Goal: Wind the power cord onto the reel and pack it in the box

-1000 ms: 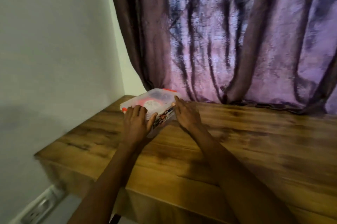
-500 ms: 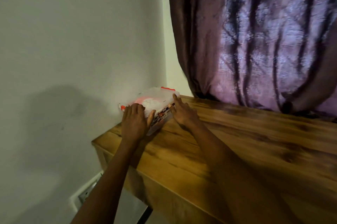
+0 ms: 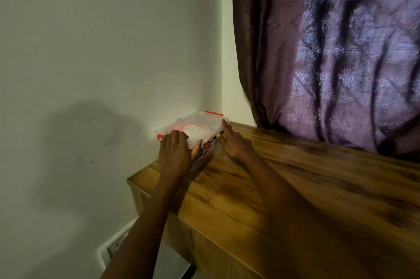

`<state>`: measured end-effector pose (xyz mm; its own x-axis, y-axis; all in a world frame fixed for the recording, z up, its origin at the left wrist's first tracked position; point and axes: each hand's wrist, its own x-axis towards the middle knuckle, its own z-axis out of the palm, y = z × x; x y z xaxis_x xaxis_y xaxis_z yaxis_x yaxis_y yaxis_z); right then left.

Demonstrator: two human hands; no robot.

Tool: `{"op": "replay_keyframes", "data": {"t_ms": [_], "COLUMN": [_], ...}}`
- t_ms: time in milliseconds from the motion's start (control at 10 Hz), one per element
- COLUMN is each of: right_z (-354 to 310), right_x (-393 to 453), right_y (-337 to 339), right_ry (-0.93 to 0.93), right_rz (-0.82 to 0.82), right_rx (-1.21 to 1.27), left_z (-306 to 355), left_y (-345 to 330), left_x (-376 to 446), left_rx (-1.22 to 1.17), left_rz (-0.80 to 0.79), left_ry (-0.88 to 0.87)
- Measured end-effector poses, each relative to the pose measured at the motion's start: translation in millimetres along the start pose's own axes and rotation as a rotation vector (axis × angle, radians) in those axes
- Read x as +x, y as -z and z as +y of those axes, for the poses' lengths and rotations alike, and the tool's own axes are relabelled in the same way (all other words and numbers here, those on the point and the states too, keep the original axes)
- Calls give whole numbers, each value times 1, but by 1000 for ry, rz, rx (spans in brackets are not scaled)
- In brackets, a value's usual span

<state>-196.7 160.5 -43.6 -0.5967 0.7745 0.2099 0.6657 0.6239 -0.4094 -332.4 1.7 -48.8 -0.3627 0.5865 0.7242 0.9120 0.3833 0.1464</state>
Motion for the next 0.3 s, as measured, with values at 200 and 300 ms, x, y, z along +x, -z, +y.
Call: {"op": "replay_keyframes", "data": {"t_ms": [200,300], "right_z": [17,44], "right_x": [-29,-47], "right_y": [25,38], "right_ry": [79,50], "right_rz": [8,41], "right_rx": [14,6], "left_z": [8,16], "left_y": [4,5], "left_x": [1,0], "left_rx": [-18,14], "left_rz": [-20,6], "left_ry": [35,44]}}
